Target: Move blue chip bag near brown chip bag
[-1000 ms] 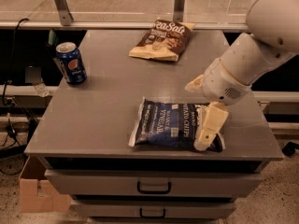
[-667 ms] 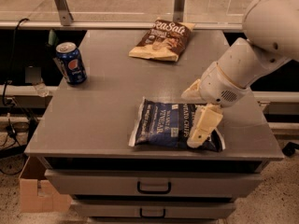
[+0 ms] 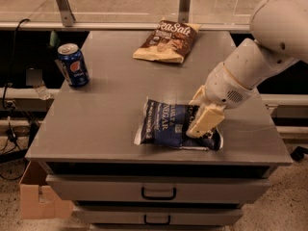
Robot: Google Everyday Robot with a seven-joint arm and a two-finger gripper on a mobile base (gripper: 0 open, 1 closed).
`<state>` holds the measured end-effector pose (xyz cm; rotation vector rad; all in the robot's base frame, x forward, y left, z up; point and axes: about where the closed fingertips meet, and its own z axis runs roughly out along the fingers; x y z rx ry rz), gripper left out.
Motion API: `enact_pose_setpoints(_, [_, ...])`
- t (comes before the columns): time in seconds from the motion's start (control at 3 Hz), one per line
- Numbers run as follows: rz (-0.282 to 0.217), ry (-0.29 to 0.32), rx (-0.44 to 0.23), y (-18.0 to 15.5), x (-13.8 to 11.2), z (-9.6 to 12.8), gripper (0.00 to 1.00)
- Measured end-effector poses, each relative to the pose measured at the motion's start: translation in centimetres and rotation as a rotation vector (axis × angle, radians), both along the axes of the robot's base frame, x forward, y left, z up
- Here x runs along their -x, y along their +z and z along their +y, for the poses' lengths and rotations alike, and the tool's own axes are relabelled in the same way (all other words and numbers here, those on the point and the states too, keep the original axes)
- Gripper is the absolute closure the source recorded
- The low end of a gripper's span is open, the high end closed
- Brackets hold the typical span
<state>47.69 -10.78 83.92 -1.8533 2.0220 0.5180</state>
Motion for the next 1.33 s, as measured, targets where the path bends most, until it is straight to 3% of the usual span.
enact_pose_setpoints(0.33, [0.003,-0.024,-0.008,0.1,-0.3,-0.6,0.87])
enact_pose_setpoints(0.67, [-0.007,-0.039,-0.012,0.5,-0.8,-1.1,1.00])
enact_pose_setpoints(1.0, [-0.007,-0.039,-0.012,0.6,-0.8,-1.1,1.00])
enact_pose_setpoints(1.33, [-0.107,-0.088,-0.016,4.7,-2.8,-3.3,1.00])
